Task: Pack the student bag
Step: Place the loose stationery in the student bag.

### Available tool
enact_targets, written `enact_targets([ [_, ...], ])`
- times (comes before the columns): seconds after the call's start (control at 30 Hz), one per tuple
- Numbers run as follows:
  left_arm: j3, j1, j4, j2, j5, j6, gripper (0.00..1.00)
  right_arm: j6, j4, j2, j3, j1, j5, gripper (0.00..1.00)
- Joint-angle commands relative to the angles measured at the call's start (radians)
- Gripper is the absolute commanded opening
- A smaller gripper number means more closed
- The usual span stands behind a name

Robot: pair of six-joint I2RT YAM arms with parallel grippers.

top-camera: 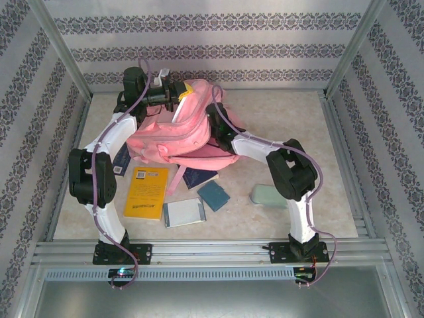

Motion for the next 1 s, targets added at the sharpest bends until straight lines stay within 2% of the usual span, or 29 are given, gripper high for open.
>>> enact_targets([
  [0.0,0.041,-0.023,0.147,-0.033,0.046,-0.006,0.0,-0.107,-0.094,-0.119,-0.007,0.025,0.033,0.98],
  [0.23,0.034,-0.024,0.12,-0.034,0.043,0.02,0.0,-0.234,-0.201,-0.333,-0.171,0.02,0.095,0.98],
  [0.33,0.032,-0.023,0.11,-0.035,0.041,0.027,0.0,-0.287,-0.308,-0.418,-0.22,0.027,0.208,0.98],
  [0.63,0.038,-0.023,0.033,-0.033,0.039,0.082,0.0,-0.398,-0.425,-0.667,-0.384,0.031,0.306,0.98],
  [0.97,0.033,-0.024,-0.028,-0.029,0.027,0.139,0.0,-0.529,-0.582,-0.918,-0.495,0.026,0.267,0.98],
])
